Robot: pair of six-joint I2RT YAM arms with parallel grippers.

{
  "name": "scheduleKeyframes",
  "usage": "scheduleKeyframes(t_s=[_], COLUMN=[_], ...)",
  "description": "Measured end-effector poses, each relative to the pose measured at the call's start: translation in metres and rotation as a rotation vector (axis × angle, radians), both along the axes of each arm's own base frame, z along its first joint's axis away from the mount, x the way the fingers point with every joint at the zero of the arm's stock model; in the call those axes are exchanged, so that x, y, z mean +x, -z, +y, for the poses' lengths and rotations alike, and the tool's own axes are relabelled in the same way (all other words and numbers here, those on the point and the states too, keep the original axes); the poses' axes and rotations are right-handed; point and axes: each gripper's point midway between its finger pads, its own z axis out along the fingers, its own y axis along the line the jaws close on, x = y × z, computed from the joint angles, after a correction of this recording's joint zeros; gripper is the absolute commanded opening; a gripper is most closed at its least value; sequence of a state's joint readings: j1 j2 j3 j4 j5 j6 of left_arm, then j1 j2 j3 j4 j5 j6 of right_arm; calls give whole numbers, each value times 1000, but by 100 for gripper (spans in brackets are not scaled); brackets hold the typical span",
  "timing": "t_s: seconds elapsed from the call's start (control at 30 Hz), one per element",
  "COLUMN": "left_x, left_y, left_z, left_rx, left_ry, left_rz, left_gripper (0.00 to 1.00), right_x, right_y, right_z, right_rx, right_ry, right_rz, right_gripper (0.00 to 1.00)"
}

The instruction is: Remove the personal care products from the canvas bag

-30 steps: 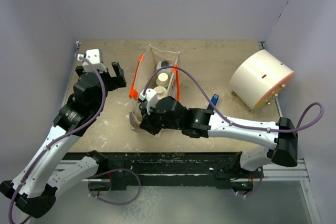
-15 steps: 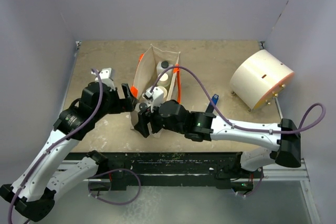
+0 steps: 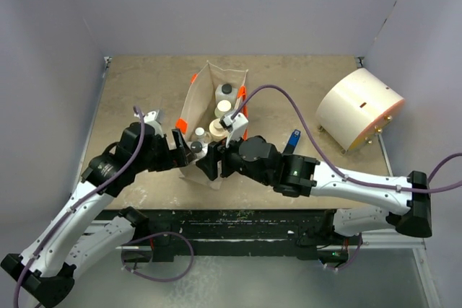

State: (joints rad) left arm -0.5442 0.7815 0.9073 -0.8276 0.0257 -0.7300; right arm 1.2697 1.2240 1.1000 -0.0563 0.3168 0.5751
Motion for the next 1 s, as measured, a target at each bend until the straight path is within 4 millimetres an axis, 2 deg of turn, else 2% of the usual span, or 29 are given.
scheduleKeyframes(t_s=[0.2,0.37,0.47,0.6,0.87,1.0], left_x=[-14,-26,-33,-35,-36,-36], left_y=[8,19,32,36,50,49], left_z=[0,1,0,-2,-6,-6], left_rx=[-46,-87,-109,-133,-106,-113], left_ry=[-6,-21,-32,-45,-53,-61], left_rz=[35,72,108,136,223,222], left_gripper=[99,99,98,97,91,88], right_x=[-3,-10,-16,-23,-24,-17], right_y=[40,65,78,94,114,104], right_z=[0,-3,0,3,6,1], right_rx=[-58,-18,31,79,40,-37], right_ry=[14,25,17,14,40,70], right_rz=[72,143,194,263,318,287], right_gripper=[49,42,40,39,40,42])
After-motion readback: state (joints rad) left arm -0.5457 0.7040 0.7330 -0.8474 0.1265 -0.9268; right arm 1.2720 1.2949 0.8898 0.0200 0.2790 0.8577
